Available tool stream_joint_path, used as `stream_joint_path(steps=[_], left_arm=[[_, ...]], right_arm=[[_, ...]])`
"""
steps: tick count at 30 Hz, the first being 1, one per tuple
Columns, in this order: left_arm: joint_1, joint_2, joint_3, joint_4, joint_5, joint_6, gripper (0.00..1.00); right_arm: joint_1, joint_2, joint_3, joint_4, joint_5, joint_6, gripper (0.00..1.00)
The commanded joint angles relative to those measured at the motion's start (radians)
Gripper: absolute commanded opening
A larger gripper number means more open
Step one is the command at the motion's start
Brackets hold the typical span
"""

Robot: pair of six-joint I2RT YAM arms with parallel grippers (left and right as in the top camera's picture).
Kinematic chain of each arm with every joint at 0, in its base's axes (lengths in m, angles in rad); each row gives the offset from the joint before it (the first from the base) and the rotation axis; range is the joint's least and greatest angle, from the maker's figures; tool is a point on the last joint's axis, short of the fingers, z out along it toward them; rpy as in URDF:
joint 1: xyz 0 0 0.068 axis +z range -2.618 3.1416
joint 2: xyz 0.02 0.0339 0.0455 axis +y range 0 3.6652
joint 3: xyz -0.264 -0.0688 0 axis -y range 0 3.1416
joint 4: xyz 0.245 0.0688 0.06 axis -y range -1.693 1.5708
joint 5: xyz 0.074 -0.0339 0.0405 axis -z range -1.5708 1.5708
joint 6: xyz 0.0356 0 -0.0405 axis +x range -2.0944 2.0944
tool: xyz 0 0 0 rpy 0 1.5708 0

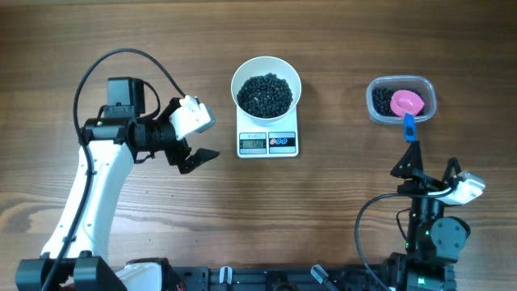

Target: Scoop item into bowl and weigh 150g on scale

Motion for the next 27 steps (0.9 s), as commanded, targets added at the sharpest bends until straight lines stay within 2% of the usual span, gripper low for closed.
stream_joint_path(steps=[1, 13, 18, 27], left_arm=[[0.003, 0.004, 0.006, 0.0, 0.005, -0.006, 1.0], [0.003, 0.004, 0.006, 0.0, 0.005, -0.006, 1.0], [0.003, 0.004, 0.006, -0.008, -0.059, -0.006, 1.0], [0.003, 0.003, 0.006, -0.036, -0.062, -0.006, 1.0]], right_arm=[[0.006, -0.009, -0.001, 0.002, -0.004, 0.011, 1.0], [0.006, -0.009, -0.001, 0.002, -0.004, 0.011, 1.0], [0.006, -0.009, -0.001, 0.002, -0.004, 0.011, 1.0], [0.006, -0.009, -0.001, 0.002, -0.004, 0.011, 1.0]])
